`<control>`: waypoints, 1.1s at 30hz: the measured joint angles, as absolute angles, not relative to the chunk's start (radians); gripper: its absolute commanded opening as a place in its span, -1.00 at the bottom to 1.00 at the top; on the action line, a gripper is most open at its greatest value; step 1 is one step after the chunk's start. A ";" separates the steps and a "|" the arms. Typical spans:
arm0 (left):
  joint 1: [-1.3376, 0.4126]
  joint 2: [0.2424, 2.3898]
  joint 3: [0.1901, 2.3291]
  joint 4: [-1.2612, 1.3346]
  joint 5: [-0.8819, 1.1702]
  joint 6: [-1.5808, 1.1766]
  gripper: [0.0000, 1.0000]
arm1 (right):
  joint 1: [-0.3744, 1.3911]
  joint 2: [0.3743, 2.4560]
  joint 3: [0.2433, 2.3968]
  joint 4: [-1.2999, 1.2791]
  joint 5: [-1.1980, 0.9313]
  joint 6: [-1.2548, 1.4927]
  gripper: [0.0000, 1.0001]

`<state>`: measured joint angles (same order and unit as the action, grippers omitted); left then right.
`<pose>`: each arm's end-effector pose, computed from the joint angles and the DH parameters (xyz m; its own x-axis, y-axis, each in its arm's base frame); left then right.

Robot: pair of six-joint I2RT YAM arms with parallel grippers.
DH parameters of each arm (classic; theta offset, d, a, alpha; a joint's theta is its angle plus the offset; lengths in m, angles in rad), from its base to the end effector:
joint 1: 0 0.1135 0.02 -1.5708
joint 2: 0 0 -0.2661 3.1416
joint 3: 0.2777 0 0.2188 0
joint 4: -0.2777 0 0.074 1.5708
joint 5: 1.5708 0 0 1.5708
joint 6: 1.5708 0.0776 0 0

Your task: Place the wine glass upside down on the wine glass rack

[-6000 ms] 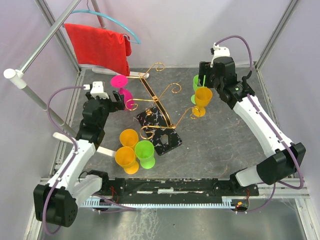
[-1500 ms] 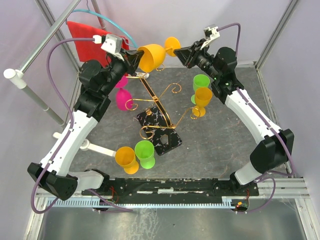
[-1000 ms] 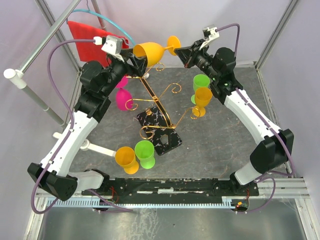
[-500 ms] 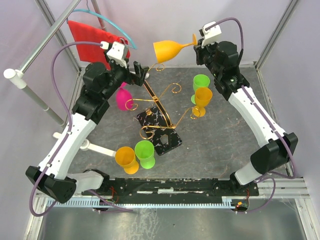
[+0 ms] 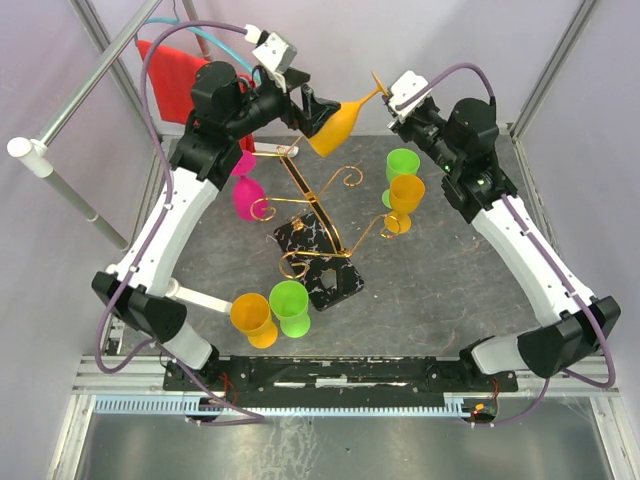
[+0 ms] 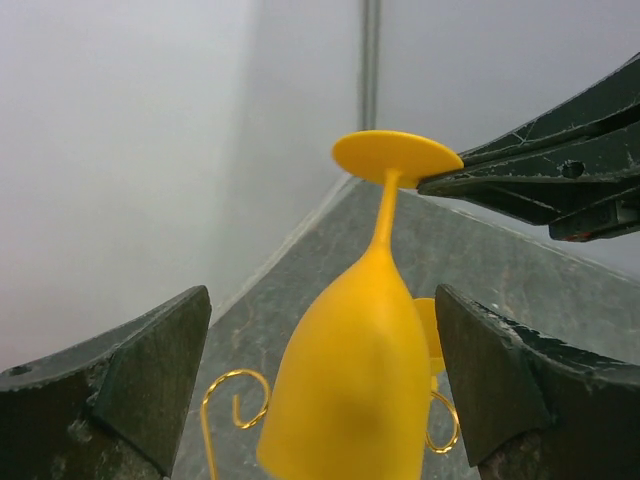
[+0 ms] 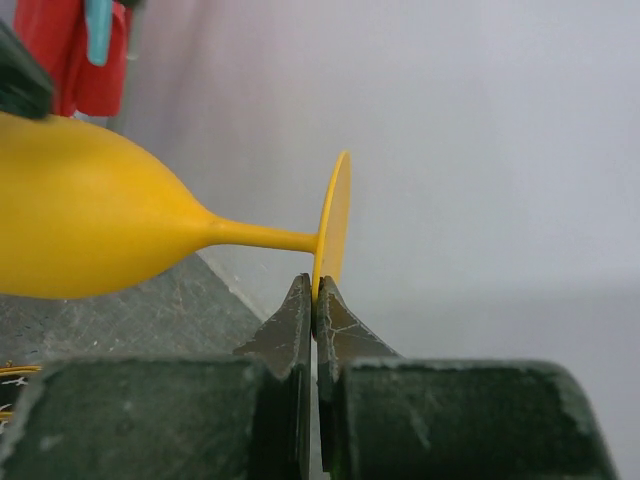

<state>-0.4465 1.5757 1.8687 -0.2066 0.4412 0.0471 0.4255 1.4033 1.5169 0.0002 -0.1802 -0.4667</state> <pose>0.3005 -0.1806 0.5102 0.1142 -0.0075 -0.9934 0.7697 0.6329 0.0837 0.2923 0.1478 0.4764 0.3481 -0.3283 -0.8781 -0.4610 0.7557 -0.4652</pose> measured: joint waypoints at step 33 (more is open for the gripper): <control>-0.447 1.699 1.908 -0.288 0.725 0.045 -0.14 | 0.551 1.362 1.441 0.046 -0.365 -0.968 -0.99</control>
<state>-0.4465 1.6989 1.9079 -0.2878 0.7254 0.0452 0.5514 1.3624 1.4410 0.0456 -0.3653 -0.9680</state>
